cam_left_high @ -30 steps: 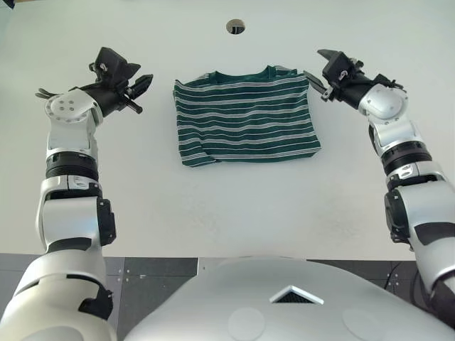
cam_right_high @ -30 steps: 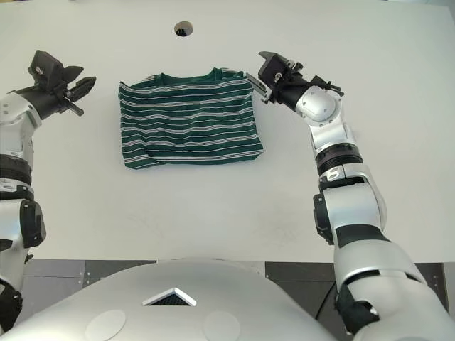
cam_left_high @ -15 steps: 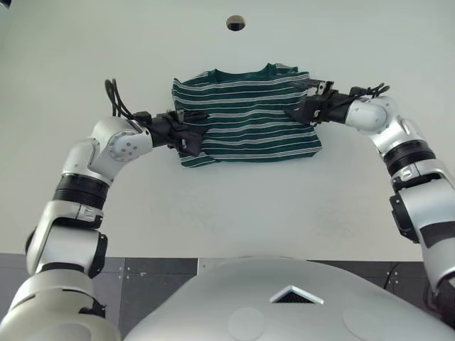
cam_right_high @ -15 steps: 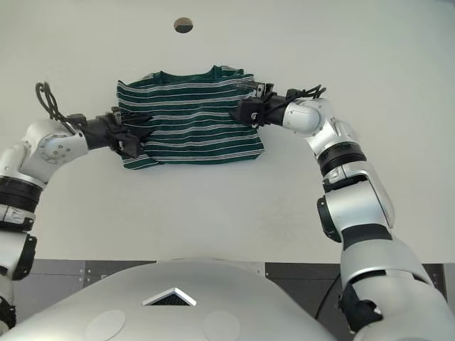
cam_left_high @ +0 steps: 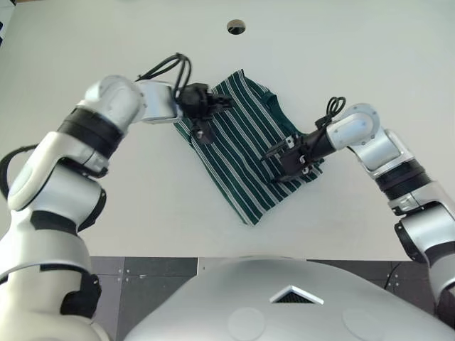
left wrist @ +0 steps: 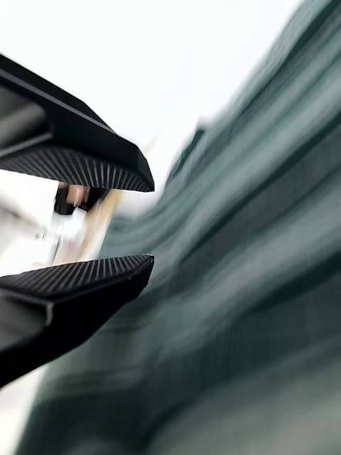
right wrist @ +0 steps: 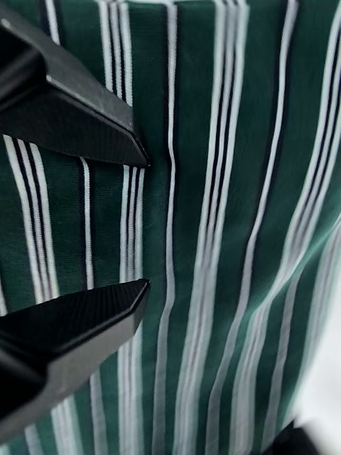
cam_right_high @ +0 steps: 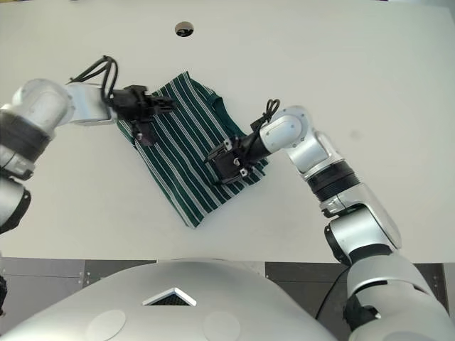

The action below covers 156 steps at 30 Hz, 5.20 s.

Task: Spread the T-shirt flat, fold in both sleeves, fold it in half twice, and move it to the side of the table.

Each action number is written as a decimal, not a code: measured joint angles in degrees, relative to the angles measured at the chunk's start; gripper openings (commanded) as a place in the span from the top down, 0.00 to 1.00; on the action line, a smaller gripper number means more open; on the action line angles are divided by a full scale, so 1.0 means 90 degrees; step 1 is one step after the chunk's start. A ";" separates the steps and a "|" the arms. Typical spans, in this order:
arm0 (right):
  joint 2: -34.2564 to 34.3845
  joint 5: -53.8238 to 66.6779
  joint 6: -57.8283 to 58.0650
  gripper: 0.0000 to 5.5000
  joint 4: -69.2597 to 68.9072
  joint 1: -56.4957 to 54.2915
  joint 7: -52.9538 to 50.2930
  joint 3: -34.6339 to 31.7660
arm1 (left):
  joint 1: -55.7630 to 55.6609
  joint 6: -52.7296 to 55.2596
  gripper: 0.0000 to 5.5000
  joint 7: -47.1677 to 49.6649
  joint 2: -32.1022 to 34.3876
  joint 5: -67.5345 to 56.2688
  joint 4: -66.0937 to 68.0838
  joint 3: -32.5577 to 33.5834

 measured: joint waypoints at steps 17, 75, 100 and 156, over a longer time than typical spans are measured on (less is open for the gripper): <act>0.0447 0.2681 0.2150 0.47 -0.0818 0.0321 0.0556 -0.0962 | -0.1151 0.0732 0.70 0.4650 -0.1207 -0.0859 0.3348 -0.0648; -0.1183 -0.1479 -0.4341 0.84 0.1584 0.0903 -0.3490 -0.0520 | 0.5816 -0.1052 0.81 -0.3675 0.1866 -0.7470 -0.2514 0.2109; -0.2535 0.3158 0.0967 0.98 -0.2610 0.2467 -0.0573 -0.0440 | 0.6647 0.2476 0.98 -0.7835 0.3130 -1.1995 -0.4907 0.1740; 0.1465 0.1238 -0.0954 0.29 0.1054 -0.0062 -0.1708 -0.1311 | 0.3636 0.5975 0.60 -0.5670 -0.0020 -1.1889 0.0468 0.6498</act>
